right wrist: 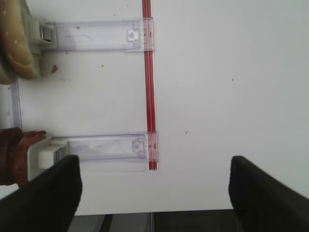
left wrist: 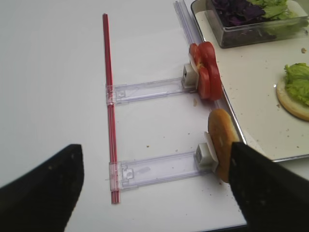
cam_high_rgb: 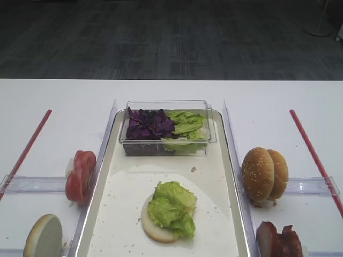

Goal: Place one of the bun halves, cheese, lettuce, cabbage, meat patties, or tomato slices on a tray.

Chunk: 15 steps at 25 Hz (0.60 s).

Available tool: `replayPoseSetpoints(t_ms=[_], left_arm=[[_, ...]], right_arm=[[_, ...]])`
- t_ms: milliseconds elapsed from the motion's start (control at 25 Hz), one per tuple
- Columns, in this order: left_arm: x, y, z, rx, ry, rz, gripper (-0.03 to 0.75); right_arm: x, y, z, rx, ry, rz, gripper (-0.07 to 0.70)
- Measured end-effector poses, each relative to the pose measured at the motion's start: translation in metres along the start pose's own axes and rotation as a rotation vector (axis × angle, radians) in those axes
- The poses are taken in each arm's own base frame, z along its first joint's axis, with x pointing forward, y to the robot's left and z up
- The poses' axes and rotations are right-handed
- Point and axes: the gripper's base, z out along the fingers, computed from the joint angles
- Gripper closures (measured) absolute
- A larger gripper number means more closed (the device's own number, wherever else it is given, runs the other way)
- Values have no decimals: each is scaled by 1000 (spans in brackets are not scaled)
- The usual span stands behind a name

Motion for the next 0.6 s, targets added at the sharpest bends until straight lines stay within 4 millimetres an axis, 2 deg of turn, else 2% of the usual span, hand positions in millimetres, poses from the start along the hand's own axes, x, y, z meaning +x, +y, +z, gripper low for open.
replayPoseSetpoints(t_ms=[320, 600], left_arm=[[0, 0, 0, 0, 0, 0, 150], [0, 0, 0, 0, 0, 0, 150]], right_arm=[[61, 2, -18, -10, -155, -3, -3], [87, 5, -32, -36, -280, -3, -3]])
